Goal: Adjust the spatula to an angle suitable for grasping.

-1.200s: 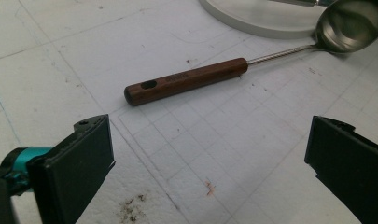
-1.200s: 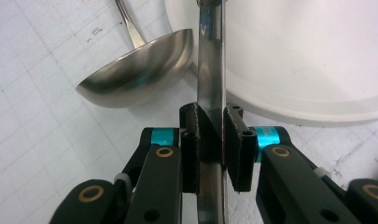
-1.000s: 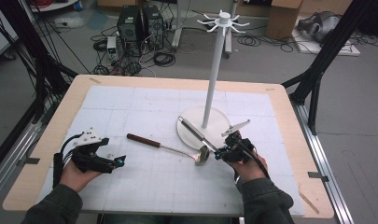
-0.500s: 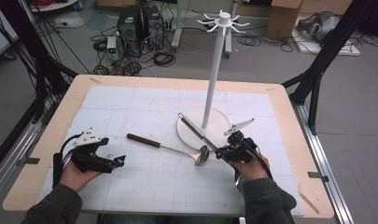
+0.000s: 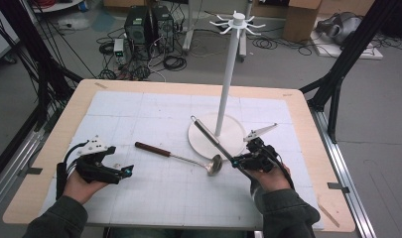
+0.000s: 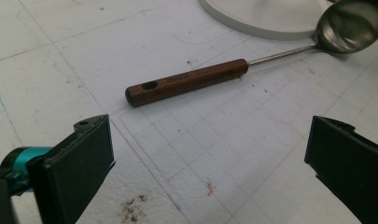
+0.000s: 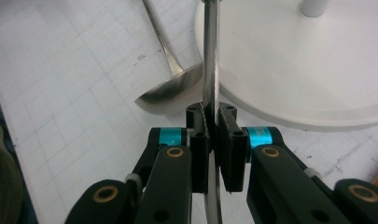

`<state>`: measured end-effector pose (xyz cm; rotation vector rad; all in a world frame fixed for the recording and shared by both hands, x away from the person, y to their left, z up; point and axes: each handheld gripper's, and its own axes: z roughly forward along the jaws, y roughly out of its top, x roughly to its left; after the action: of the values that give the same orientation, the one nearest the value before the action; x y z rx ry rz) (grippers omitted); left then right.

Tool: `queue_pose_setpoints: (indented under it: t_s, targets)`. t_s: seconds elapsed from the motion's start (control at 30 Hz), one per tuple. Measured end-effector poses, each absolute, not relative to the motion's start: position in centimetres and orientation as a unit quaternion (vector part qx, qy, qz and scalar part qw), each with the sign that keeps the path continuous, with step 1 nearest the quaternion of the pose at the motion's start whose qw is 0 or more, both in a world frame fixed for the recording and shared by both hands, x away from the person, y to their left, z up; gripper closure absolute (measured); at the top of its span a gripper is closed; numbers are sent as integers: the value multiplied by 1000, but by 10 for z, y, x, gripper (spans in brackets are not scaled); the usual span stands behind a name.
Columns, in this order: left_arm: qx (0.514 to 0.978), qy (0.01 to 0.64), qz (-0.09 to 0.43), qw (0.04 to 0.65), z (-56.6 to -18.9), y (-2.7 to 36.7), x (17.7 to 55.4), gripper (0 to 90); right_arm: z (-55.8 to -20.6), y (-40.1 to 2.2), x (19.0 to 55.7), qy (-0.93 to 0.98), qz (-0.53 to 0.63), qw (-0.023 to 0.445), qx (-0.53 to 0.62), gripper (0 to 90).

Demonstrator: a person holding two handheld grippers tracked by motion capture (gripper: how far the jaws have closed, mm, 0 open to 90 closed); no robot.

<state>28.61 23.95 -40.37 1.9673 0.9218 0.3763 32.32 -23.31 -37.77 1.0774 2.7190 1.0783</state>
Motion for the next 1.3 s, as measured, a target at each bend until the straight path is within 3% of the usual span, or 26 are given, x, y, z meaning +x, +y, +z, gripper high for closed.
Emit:
queue_pose_setpoints:
  t_s: [0.8, 1.3]
  targets:
    - [797, 370, 155, 452, -402, 238, 285, 17, -364, -234, 311, 862, 401, 8, 311, 880]
    - [794, 346, 122, 485, -389, 218, 287, 45, -355, -224, 306, 851, 447, 15, 274, 881]
